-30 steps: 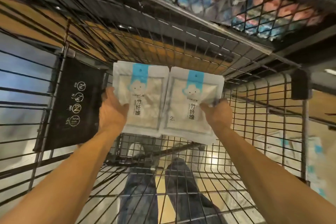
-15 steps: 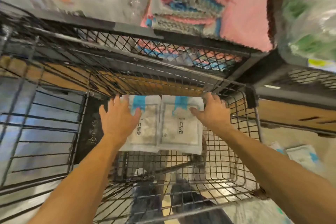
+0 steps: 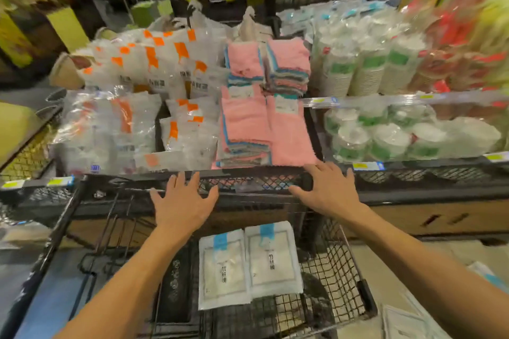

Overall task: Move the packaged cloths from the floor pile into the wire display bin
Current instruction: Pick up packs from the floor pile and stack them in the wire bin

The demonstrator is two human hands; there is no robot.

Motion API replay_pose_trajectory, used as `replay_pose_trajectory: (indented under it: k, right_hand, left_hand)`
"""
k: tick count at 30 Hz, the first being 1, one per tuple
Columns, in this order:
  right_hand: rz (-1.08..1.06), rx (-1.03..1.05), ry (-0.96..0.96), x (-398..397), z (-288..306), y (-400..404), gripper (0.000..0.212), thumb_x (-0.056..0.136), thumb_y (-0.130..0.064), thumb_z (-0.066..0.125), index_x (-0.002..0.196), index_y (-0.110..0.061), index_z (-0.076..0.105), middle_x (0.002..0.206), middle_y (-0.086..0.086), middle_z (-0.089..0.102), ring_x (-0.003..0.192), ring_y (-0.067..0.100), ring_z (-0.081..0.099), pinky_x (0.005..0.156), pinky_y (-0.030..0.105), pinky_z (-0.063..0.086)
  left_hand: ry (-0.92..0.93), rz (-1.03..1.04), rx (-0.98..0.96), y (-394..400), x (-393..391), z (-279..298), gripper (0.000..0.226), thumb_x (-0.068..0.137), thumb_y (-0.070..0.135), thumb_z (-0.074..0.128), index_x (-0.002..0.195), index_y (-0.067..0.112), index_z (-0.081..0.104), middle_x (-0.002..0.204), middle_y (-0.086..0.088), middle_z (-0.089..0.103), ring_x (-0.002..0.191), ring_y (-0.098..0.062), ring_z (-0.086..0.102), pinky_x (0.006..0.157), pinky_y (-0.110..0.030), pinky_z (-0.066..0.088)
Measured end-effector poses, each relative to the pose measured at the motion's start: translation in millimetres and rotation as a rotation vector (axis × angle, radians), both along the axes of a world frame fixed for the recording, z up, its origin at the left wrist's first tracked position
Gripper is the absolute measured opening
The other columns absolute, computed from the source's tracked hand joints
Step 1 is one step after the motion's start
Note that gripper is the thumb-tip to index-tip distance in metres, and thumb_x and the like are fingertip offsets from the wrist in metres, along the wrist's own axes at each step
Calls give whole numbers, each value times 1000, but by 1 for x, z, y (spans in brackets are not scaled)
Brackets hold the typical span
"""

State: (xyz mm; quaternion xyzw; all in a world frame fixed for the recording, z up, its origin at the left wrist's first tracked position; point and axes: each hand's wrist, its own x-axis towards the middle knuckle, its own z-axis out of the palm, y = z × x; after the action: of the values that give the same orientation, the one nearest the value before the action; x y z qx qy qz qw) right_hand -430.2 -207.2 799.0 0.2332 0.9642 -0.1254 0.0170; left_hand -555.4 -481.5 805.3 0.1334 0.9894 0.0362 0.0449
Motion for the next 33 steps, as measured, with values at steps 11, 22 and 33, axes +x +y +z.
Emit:
replay_pose_trajectory:
  k: [11,22,33]
  right_hand:
    - [-491,48,75,179,89,4,85,88,-81,47,155,-30,40,162,0,39,148,30,36,119,67,23]
    - [-999,61,45,409,96,-55,76,90,-75,52,150,-29,47,153,2,53,137,30,51,111,53,42]
    - [-1291,11,41,553,56,-56,85,88,-80,47,156,-29,39,156,1,51,136,32,52,109,51,47]
  left_hand:
    - [115,-430,92,46,55,57,76,92,75,26,154,33,38,165,-2,32,152,-29,26,122,-62,16]
    - [-86,-886,133,135,206,50,73,96,71,35,159,34,29,169,-4,21,155,-27,18,122,-64,11]
    - [-76,-1234,78,233,332,39,73,98,69,34,161,33,25,169,-4,20,156,-26,17,123,-63,10]
